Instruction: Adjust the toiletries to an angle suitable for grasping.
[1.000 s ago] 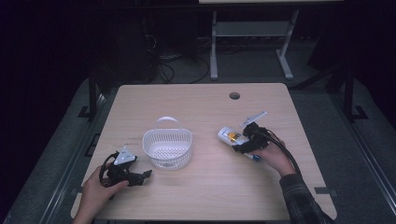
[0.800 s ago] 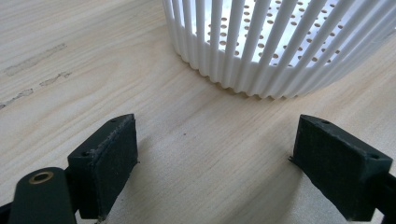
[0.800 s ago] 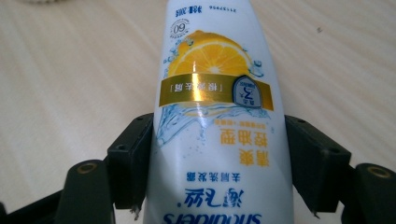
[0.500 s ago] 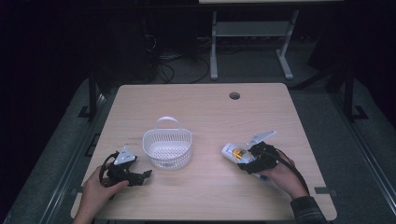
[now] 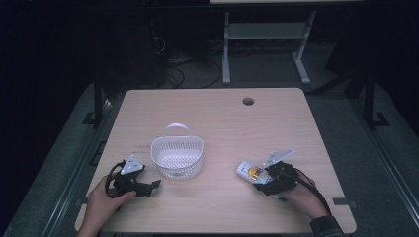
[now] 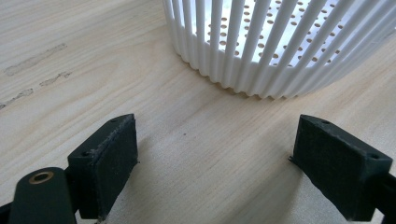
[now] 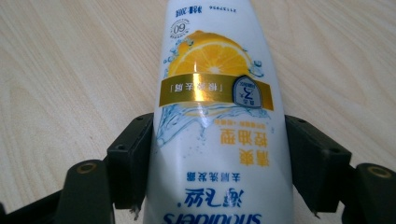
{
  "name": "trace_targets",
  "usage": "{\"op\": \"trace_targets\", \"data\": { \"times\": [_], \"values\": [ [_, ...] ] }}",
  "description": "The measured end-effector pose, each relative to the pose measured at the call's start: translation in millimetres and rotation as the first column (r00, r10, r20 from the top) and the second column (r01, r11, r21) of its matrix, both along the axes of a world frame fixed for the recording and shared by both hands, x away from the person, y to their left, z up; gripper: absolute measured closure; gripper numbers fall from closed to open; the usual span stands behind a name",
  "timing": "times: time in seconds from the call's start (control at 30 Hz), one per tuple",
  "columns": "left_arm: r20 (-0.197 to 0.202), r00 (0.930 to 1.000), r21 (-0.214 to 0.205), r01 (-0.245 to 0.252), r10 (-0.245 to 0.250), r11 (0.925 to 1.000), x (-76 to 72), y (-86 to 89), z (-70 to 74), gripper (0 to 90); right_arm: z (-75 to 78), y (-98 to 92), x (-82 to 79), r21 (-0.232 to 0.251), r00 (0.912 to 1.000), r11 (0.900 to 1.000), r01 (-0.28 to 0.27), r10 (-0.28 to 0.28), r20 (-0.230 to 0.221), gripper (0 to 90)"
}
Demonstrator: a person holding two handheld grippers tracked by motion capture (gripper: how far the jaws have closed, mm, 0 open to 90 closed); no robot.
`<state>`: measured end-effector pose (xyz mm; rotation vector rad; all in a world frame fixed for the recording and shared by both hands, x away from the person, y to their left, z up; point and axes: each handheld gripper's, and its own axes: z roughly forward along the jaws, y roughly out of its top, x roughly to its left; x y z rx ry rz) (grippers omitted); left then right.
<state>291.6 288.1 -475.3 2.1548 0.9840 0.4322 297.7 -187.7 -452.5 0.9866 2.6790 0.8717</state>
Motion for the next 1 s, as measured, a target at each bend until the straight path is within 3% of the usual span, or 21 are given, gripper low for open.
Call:
{"op": "trace_targets", "data": {
  "times": [0.17, 0.3, 0.43, 0.57, 0.7, 0.87, 0.97, 1.0],
  "values": [
    [0.001, 1.0000, -0.001, 0.000, 0.000, 1.0000, 0.0, 0.0, -0.1, 13.0, -4.9, 0.1, -0.4, -0.007, 0.9999, 1.0000, -0.004, 0.004, -0.014, 29.6],
    [0.000, 1.0000, 0.000, 0.000, 0.000, 1.0000, 0.0, 0.0, 0.0, 13.0, -4.5, -1.0, -3.3, 0.020, 1.0000, 0.9998, 0.004, -0.004, -0.007, 26.3],
    [0.000, 1.0000, 0.000, -0.001, 0.001, 1.0000, -0.1, 0.0, -0.1, 13.0, 3.9, -6.2, -12.7, 0.047, 0.9995, 0.9984, 0.031, -0.031, 0.008, 22.0],
    [-0.001, 1.0000, 0.000, -0.001, 0.001, 1.0000, -0.2, 0.0, 0.0, 13.0, 16.7, -15.9, -28.0, 0.097, 0.9972, 0.9937, 0.057, -0.061, 0.043, 24.4],
    [0.001, 1.0000, -0.001, -0.001, 0.001, 1.0000, -0.2, -0.1, -0.1, 13.0, 24.6, -25.9, -43.6, 0.155, 0.9966, 0.9864, 0.056, -0.065, 0.051, 41.5],
    [0.000, 1.0000, 0.000, -0.001, 0.001, 1.0000, -0.2, 0.0, 0.0, 13.0, 22.0, -32.5, -57.7, 0.169, 0.9974, 0.9838, 0.059, -0.065, 0.031, 59.2],
    [0.000, 1.0000, 0.000, -0.002, 0.002, 1.0000, -0.3, -0.1, 0.0, 13.0, 19.9, -34.7, -62.4, 0.174, 0.9975, 0.9827, 0.063, -0.068, 0.019, 64.6],
    [0.000, 1.0000, 0.000, -0.002, 0.002, 1.0000, -0.3, -0.1, 0.0, 13.0, 17.8, -37.0, -67.2, 0.179, 0.9979, 0.9818, 0.063, -0.065, 0.006, 70.8]
  ]
}}
